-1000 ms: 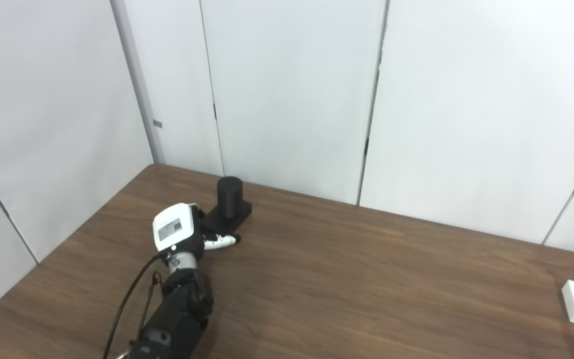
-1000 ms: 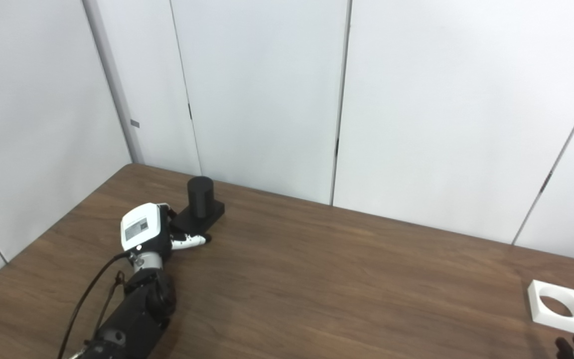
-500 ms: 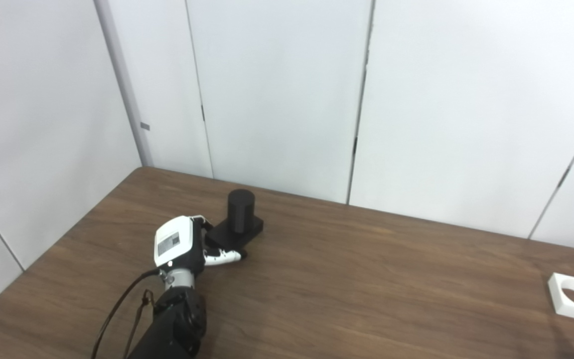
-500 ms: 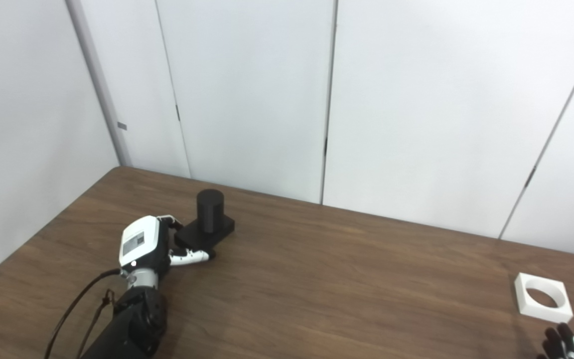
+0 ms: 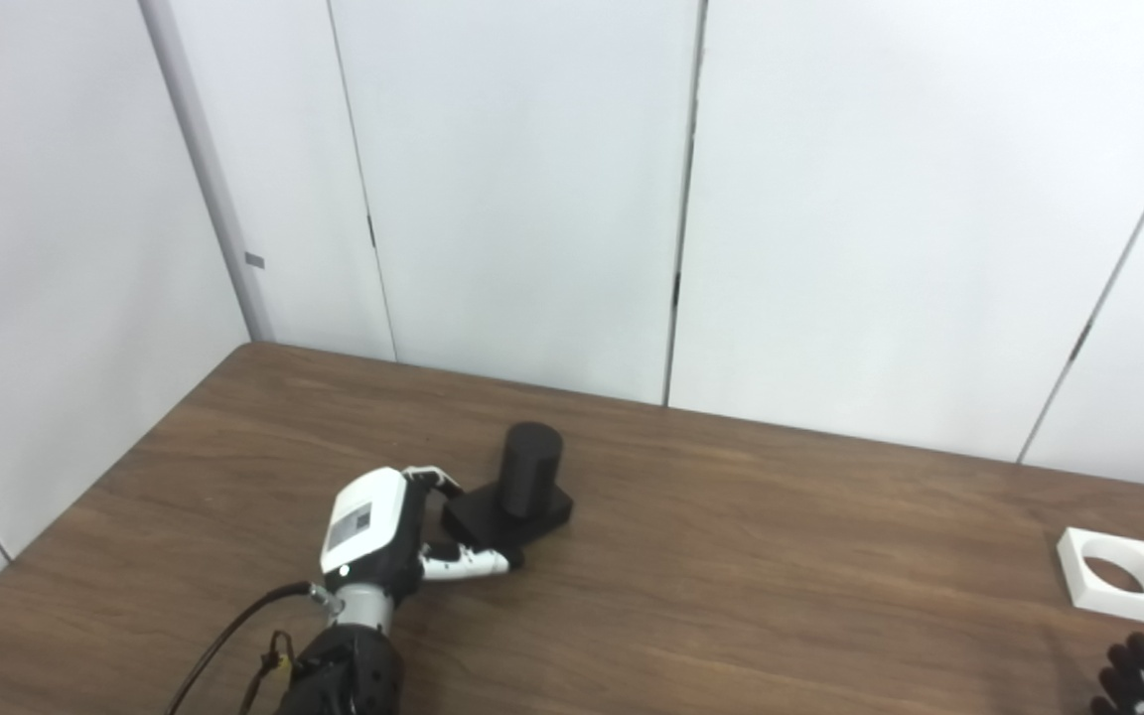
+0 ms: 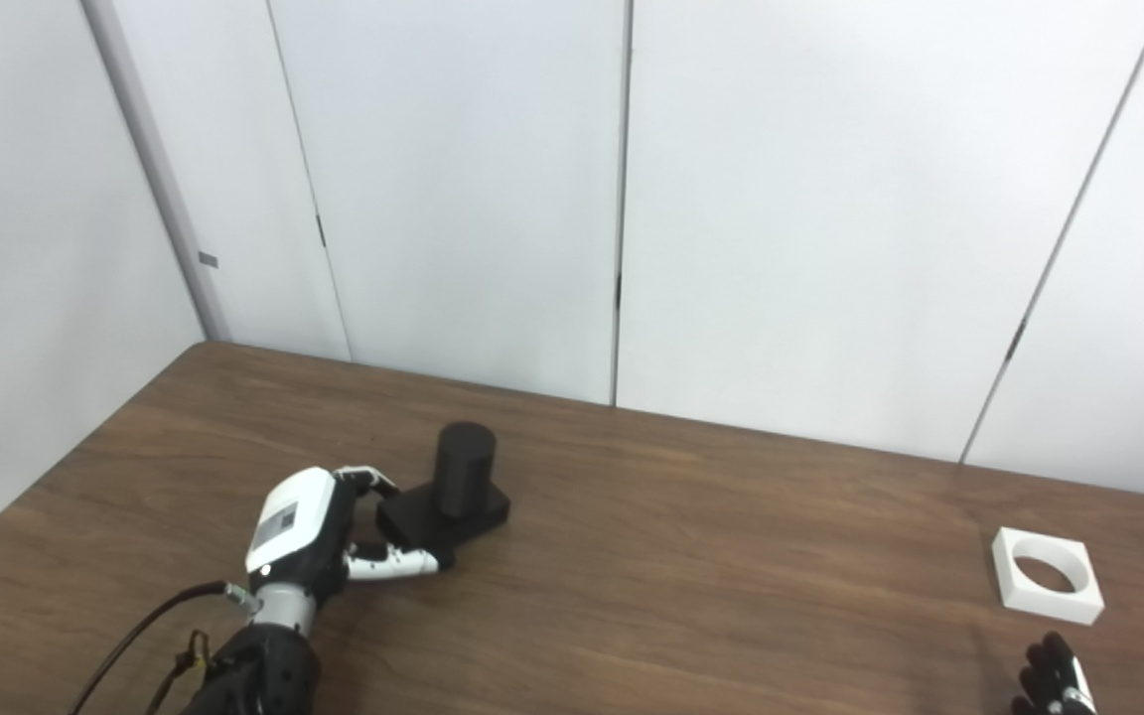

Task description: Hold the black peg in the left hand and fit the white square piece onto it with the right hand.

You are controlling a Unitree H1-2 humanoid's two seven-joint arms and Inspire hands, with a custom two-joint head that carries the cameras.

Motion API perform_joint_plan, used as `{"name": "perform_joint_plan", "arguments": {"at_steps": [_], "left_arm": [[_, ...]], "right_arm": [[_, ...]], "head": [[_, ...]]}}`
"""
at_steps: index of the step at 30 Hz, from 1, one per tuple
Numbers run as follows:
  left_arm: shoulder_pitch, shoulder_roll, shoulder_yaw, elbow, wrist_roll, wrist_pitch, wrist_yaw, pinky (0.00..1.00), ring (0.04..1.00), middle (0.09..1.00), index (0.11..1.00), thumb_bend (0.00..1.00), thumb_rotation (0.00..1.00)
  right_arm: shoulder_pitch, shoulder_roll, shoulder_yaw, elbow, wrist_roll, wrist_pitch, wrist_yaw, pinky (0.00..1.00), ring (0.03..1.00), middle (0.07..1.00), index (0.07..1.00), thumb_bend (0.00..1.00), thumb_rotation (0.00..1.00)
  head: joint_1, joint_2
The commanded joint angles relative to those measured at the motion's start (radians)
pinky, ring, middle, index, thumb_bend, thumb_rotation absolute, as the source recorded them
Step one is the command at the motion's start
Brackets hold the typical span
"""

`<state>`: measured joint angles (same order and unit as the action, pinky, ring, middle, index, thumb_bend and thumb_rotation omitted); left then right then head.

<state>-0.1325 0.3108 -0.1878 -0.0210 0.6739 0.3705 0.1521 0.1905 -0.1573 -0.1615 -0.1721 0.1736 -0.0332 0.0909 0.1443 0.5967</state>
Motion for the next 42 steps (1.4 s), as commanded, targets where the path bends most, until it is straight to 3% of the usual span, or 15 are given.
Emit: {"name": "perform_joint_plan", "arguments": {"at_steps": [1,9,17,24,29,34,42], "left_arm": [[0.009,0.001,-0.039,-0.053,-0.015,-0.054,-0.058,0.65,0.774,0.767,0.489,0.5,0.06],[0.069,0.038,-0.129,-0.136,-0.133,-0.177,-0.254,0.68,0.78,0.774,0.49,0.5,0.05],[0.117,0.028,-0.196,-0.166,-0.212,-0.227,-0.339,0.7,0.807,0.797,0.491,0.5,0.05],[0.148,0.055,-0.281,-0.14,-0.226,-0.373,-0.367,0.71,0.841,0.808,0.492,0.5,0.05],[0.163,0.066,-0.322,-0.158,-0.173,-0.385,-0.385,0.79,0.88,0.809,0.49,0.51,0.05],[0.177,0.068,-0.346,-0.166,-0.076,-0.397,-0.37,0.94,0.877,0.802,0.489,0.51,0.05],[0.202,0.053,-0.36,-0.188,0.138,-0.397,-0.336,0.95,0.858,0.781,0.488,0.51,0.05]], "right_arm": [[0.015,0.021,0.011,-0.033,-0.016,0.018,-0.015,1.0,1.0,0.989,1.0,0.49,1.0],[0.023,0.029,0.028,-0.068,-0.031,0.045,-0.044,1.0,1.0,0.965,1.0,0.46,1.0],[0.028,0.027,0.047,-0.098,-0.055,0.079,-0.069,1.0,1.0,0.946,1.0,0.5,1.0],[0.015,0.041,0.064,-0.118,-0.086,0.108,-0.097,1.0,0.995,0.918,1.0,0.54,0.98],[0.012,0.046,0.07,-0.134,-0.082,0.128,-0.112,1.0,0.988,0.902,1.0,0.57,0.95],[0.008,0.054,0.075,-0.157,-0.087,0.155,-0.132,1.0,0.972,0.879,1.0,0.55,0.95],[0.006,0.051,0.092,-0.195,-0.101,0.208,-0.156,1.0,0.958,0.877,1.0,0.57,0.98]], "head": [[-0.012,0.009],[-0.042,0.031],[-0.106,0.078],[-0.179,0.135],[-0.192,0.167],[-0.211,0.194],[-0.241,0.24]]}}
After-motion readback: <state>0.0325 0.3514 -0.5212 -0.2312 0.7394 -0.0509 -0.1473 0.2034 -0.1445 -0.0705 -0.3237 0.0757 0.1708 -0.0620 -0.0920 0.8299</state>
